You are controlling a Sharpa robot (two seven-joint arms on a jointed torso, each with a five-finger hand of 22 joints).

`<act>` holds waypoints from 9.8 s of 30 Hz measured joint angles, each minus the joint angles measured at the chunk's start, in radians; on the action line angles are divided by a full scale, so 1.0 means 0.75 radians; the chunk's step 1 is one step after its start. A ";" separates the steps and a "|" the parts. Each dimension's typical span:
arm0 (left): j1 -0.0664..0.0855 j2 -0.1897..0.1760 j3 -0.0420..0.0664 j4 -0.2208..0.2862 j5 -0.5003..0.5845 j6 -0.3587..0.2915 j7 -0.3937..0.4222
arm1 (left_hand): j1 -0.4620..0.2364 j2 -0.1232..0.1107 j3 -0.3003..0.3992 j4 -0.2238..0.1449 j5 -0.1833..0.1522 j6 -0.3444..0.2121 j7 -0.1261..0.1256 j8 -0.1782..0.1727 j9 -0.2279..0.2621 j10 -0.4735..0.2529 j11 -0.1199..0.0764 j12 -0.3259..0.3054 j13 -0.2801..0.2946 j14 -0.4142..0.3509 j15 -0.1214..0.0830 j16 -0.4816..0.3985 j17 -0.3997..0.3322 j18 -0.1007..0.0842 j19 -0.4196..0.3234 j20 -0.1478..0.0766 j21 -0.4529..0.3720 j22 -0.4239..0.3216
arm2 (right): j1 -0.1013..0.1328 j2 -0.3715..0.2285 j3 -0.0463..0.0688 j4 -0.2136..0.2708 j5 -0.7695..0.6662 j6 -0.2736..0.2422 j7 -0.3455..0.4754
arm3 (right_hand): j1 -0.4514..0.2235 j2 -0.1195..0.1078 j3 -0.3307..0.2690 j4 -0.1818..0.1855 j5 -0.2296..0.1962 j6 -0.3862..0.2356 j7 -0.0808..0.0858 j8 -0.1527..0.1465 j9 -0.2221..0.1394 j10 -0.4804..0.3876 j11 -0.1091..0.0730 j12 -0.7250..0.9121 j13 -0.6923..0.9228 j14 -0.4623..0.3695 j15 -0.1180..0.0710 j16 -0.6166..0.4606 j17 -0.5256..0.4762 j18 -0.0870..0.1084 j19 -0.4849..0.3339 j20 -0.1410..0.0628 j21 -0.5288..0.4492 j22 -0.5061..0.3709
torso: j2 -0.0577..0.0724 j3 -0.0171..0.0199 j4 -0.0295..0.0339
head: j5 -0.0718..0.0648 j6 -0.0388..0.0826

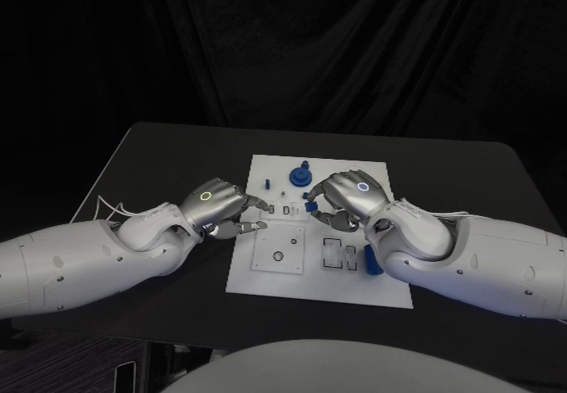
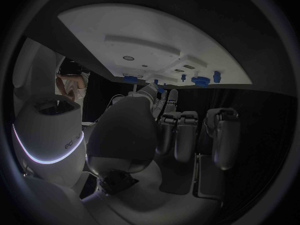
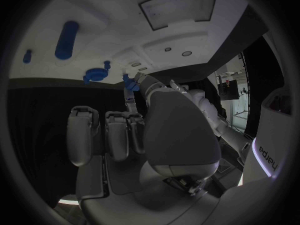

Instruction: Assemble the parts on the task board

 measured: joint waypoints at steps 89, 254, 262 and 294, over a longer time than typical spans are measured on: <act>-0.005 0.062 0.000 -0.012 0.286 0.050 0.111 | -0.049 0.038 -0.021 -0.006 0.083 0.088 0.007 0.000 -0.024 -0.005 -0.019 0.000 0.000 0.000 -0.010 0.000 0.000 0.000 0.000 -0.010 -0.021 0.000 | 0.045 -0.376 -0.013 0.225 2.288 0.423 1.139 | 0.024 0.009 -0.152 0.197 0.288 -0.006 -0.038 0.043 0.023 -0.002 -0.014 0.031 0.001 -0.001 -0.017 0.027 0.000 0.000 0.000 -0.019 -0.026 0.000 | -0.003 0.0013 -0.0009 | 0.002 0.000; 0.247 0.259 0.000 -0.015 0.392 0.512 0.626 | 0.050 0.084 -0.434 0.004 0.126 0.023 -0.024 -0.041 -0.019 0.000 -0.038 0.000 0.000 0.000 -0.019 0.000 0.000 0.000 0.005 -0.024 -0.012 0.000 | 0.045 -0.313 -0.013 0.103 2.350 1.164 0.334 | 0.015 0.130 -0.383 0.136 0.385 -0.049 -0.046 0.056 0.027 0.001 -0.001 0.021 0.000 -0.002 -0.009 0.031 0.000 0.000 -0.005 -0.005 -0.115 -0.001 | -0.004 -0.0004 -0.0040 | -0.017 0.000; 0.246 0.250 0.000 0.009 0.392 0.539 0.630 | 0.031 0.067 -0.450 0.007 0.130 0.023 -0.024 -0.041 -0.013 0.000 -0.038 0.000 0.000 0.000 -0.019 0.000 0.000 0.000 0.005 -0.024 -0.012 0.000 | 0.045 -0.313 -0.013 0.094 2.355 1.164 0.327 | 0.015 0.130 -0.384 0.138 0.385 -0.049 -0.047 0.056 0.027 0.001 -0.001 0.021 0.000 -0.002 -0.009 0.031 0.000 0.000 -0.005 -0.005 -0.115 -0.001 | -0.004 -0.0014 -0.0023 | -0.018 0.000; 0.236 0.271 0.000 -0.014 0.393 0.588 0.631 | 0.090 0.110 -0.445 0.007 0.265 0.009 -0.019 -0.041 -0.002 0.000 -0.038 0.002 0.002 0.000 -0.019 0.000 0.000 0.000 0.005 -0.024 -0.012 0.000 | 0.045 -0.297 -0.013 0.077 2.360 1.167 0.301 | 0.021 0.135 -0.390 0.136 0.382 -0.054 -0.047 0.057 0.027 0.001 -0.001 0.021 0.000 -0.002 -0.009 0.031 0.000 0.000 -0.010 0.000 -0.121 0.000 | -0.008 0.0005 -0.0017 | -0.010 0.000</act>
